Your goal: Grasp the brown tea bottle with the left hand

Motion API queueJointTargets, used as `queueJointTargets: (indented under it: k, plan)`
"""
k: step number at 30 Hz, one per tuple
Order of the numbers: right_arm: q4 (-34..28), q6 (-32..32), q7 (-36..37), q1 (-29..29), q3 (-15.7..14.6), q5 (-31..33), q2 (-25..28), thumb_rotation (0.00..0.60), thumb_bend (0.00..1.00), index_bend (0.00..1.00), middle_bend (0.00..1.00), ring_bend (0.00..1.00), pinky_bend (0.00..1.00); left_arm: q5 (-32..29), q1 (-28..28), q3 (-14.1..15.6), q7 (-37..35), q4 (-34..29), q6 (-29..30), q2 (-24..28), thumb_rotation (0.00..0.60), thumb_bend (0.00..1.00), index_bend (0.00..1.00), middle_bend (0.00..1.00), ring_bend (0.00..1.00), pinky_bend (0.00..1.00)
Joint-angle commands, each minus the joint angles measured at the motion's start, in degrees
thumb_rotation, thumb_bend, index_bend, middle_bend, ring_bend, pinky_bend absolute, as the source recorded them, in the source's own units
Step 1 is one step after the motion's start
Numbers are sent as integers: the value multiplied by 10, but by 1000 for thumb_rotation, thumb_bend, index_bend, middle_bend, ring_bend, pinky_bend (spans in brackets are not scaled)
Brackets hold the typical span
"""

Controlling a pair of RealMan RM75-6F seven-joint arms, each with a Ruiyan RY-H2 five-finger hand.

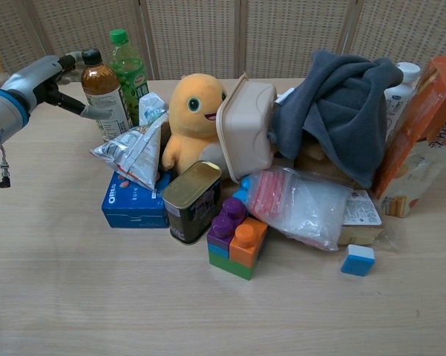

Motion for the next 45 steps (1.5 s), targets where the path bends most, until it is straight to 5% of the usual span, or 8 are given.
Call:
queueJointTargets:
  k: [1, 7, 9, 15, 18, 24, 30, 45]
  plan:
    - [1, -1, 1, 0, 0, 1, 0, 531, 0, 0, 0, 0, 0, -3, -11, -6, -13, 22, -7, -15, 600, 0, 0, 0, 0, 0]
    - [2, -3, 8, 1, 1, 3, 1, 533, 0, 0, 0, 0, 0, -14, -33, -26, -22, 81, 11, -61, 600, 0, 15, 0, 0, 65]
    - [2, -4, 11, 1, 1, 4, 1, 535, 0, 0, 0, 0, 0, -18, -44, -37, -15, 116, 34, -88, 600, 0, 129, 113, 63, 278]
    - [4, -7, 21, 1, 2, 7, 4, 529, 0, 0, 0, 0, 0, -22, -67, -50, -16, 176, 55, -132, 600, 38, 518, 591, 424, 570]
    - [3, -6, 24, 0, 2, 7, 5, 532, 0, 0, 0, 0, 0, -23, -72, -53, -18, 196, 61, -145, 600, 76, 615, 690, 515, 623]
    - [1, -6, 29, -1, 2, 6, 8, 533, 0, 0, 0, 0, 0, -9, -67, -50, -35, 196, 86, -139, 600, 87, 659, 733, 545, 631]
    - [-3, -3, 26, -2, 0, 3, 9, 531, 0, 0, 0, 0, 0, 20, -41, -43, -34, 111, 145, -88, 600, 87, 664, 729, 545, 631]
    - [-20, 5, 7, -3, -6, -13, 8, 534, 0, 0, 0, 0, 0, 55, 58, -64, 106, -355, 281, 138, 600, 79, 659, 744, 566, 630]
